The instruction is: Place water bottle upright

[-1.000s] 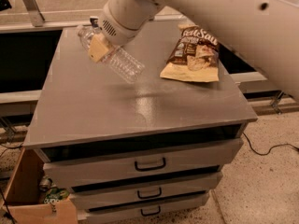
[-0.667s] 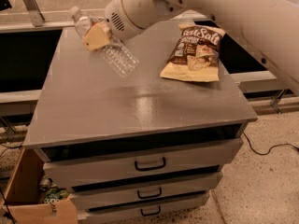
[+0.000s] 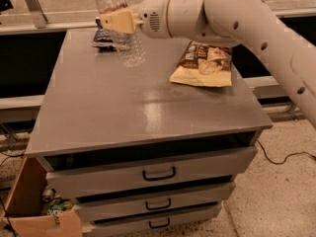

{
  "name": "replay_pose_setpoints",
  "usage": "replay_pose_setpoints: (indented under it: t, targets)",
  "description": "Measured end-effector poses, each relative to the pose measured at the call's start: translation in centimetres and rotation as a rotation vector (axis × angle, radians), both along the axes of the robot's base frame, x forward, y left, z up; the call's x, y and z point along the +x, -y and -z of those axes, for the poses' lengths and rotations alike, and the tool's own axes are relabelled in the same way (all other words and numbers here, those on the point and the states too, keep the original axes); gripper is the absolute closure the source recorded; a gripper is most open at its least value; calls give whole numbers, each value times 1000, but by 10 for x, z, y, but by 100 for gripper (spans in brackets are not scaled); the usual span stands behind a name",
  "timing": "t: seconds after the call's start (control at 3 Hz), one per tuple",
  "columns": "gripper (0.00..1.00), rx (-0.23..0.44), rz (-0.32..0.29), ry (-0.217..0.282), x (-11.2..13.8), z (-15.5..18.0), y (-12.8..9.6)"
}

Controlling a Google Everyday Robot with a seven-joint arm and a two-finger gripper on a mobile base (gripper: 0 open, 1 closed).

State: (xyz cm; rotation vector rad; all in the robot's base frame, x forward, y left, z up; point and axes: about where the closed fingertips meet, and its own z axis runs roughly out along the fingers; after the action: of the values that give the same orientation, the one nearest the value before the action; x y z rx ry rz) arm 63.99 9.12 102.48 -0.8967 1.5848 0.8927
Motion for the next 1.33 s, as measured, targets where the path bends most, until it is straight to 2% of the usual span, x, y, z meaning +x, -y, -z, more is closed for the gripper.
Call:
replay_pose_setpoints:
  t: [0.33,0.67,1.0,1.33]
  targets:
    - [100,101,-76,110,-2,-1,-5]
    - [100,102,-141,212,-11,9,-15]
    - [100,99,-190,262,-25,22,-31]
    - [100,129,-217,252,-35,39,-42]
